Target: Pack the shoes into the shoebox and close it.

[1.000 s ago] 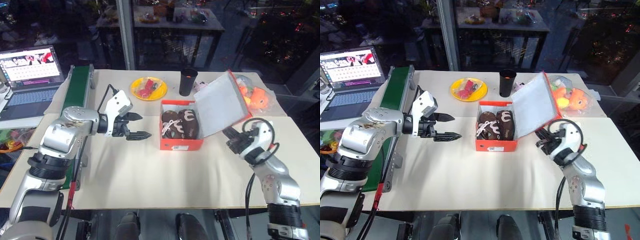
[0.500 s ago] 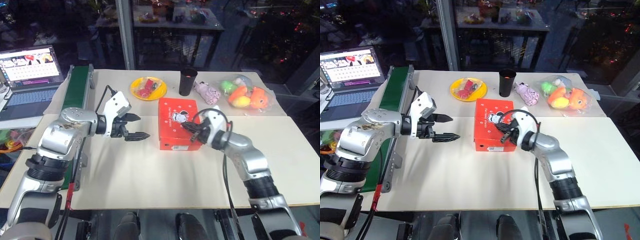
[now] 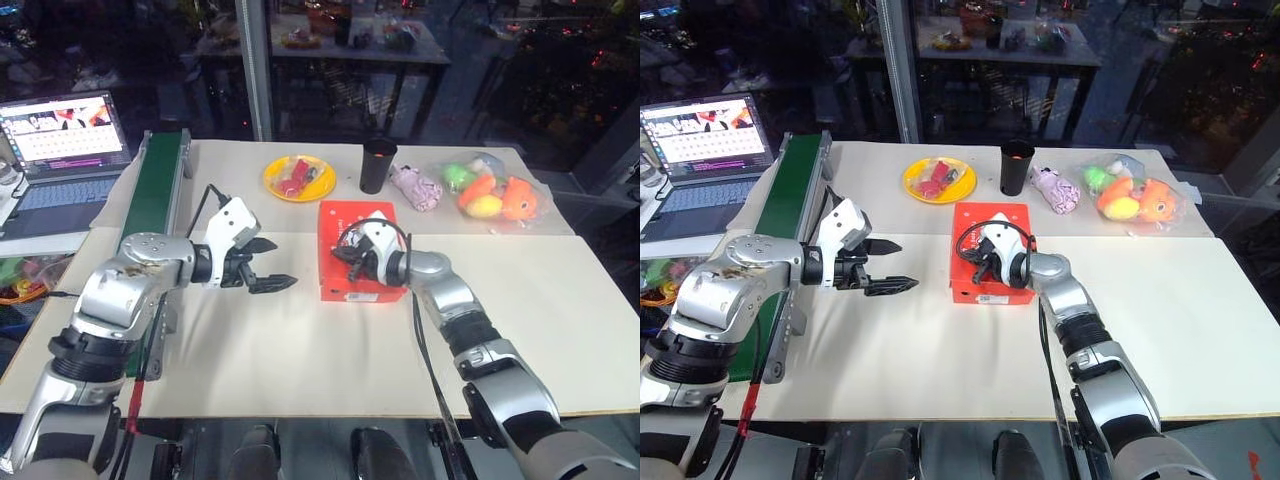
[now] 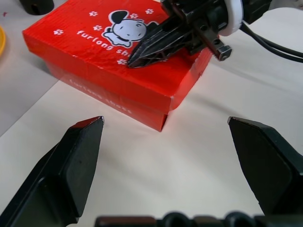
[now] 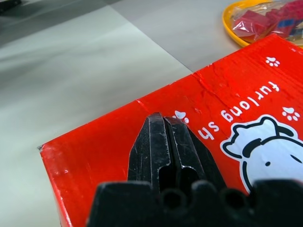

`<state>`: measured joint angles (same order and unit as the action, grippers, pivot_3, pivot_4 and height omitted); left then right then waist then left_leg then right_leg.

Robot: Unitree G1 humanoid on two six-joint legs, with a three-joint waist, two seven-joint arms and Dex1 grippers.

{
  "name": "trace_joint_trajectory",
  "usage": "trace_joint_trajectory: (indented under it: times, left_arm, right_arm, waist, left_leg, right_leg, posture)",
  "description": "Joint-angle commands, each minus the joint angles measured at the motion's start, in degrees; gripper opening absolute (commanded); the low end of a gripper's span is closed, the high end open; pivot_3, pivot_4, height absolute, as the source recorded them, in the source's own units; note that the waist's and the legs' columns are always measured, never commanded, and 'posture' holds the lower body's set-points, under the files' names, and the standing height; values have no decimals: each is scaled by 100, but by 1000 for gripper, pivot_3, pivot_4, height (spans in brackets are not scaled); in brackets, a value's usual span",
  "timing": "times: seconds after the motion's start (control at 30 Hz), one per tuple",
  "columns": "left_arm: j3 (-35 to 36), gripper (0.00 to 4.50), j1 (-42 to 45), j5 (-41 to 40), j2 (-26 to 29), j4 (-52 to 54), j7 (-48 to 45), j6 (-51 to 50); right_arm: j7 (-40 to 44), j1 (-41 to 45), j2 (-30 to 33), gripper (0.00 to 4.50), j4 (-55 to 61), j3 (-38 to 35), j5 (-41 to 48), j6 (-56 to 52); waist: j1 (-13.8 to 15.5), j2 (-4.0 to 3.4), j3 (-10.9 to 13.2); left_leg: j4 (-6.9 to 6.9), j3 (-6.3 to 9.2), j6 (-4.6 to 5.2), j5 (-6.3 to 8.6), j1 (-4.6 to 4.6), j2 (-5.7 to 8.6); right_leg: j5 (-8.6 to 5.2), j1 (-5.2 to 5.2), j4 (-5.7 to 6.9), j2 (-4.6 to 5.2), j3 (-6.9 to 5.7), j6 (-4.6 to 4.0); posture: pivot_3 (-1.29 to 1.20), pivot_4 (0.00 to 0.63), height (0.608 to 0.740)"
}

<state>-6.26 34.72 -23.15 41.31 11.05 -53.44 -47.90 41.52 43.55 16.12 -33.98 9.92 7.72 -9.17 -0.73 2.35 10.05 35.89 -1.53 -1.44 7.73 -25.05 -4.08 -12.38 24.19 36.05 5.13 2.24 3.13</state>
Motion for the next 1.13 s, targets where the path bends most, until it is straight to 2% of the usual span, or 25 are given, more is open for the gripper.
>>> trace_joint_trajectory:
  times: [0.03, 0.1, 0.2, 0.33, 0.47, 0.67, 0.73, 0.83, 1.13]
  left_arm:
    - [134, 4500, -36, -95, -136, 176, 134, 41]
    - [75, 4500, -214, -17, -269, 189, 172, 383]
    - [-44, 4500, -605, 63, -500, 323, 292, 696]
    - [-176, 4500, -997, 226, -685, 452, 431, 1047]
    - [-152, 4500, -1374, 332, -1088, 549, 806, 1388]
    - [-120, 4500, -1745, 562, -1520, 395, 1294, 1822]
    - [-42, 4500, -1964, 541, -1651, 206, 1416, 1870]
    - [11, 4500, -2454, 763, -1919, -105, 1736, 2503]
    - [101, 4500, -2874, 1466, -2435, -1239, 2562, 3928]
  right_arm:
    - [-129, -395, 78, 283, 344, -255, 86, -313]
    - [-297, -632, 282, 772, 1123, -611, 259, -641]
    - [-553, -1236, 770, 1807, 2660, -1292, 566, -1206]
    - [-882, -1917, 1143, 3196, 3723, -1781, 692, -1714]
    - [-1176, -2834, 1318, 4452, 4440, -2548, 872, -2029]
    - [-1353, -3979, 1056, 4452, 4512, -2901, 845, -1532]
    - [-1451, -4276, 919, 4452, 4463, -2824, 693, -1243]
    - [-1536, -4650, 574, 4452, 4176, -2716, 669, -827]
    - [-2019, -4978, 105, 4452, 3786, -2434, 296, -94]
  waist:
    - [14, 2, -1]
    - [12, 2, -1]
    - [110, -1, 1]
    - [96, 0, 3]
    - [65, -2, 2]
    - [33, -4, 1]
    - [-5, -10, -3]
    - [-34, -12, -4]
    - [-8, -15, -6]
  left_leg:
    - [0, 0, 0, 0, 0, 0]
    - [0, 0, 0, 0, -6, 1]
    - [-4, 1, 0, 0, -16, 4]
    - [-2, -1, 0, 0, -40, 10]
    - [-6, 0, 0, 0, -18, 5]
    - [3, -1, -1, 1, -17, 8]
    - [2, -2, -1, 1, -16, 8]
    - [-2, -2, 1, 1, -13, 8]
    - [2, -2, -45, 30, -13, 13]
  right_leg:
    - [0, -2, -2, 0, 0, 0]
    - [2, 3, -3, 0, 1, 2]
    - [10, 11, -1, 3, 0, 1]
    - [12, 31, -6, 7, 3, -11]
    - [-7, 19, 0, 1, 4, -2]
    - [-8, 11, -8, 6, 10, -1]
    - [-8, 12, -8, 5, 11, -1]
    - [-9, 12, -10, 4, 13, 0]
    - [-6, 9, -16, 13, 12, -4]
  posture:
    - [0, 150, 736]
    - [0, 150, 736]
    - [0, 150, 736]
    - [0, 150, 736]
    - [0, 150, 736]
    - [0, 150, 736]
    - [0, 150, 736]
    - [0, 150, 736]
    - [0, 150, 736]
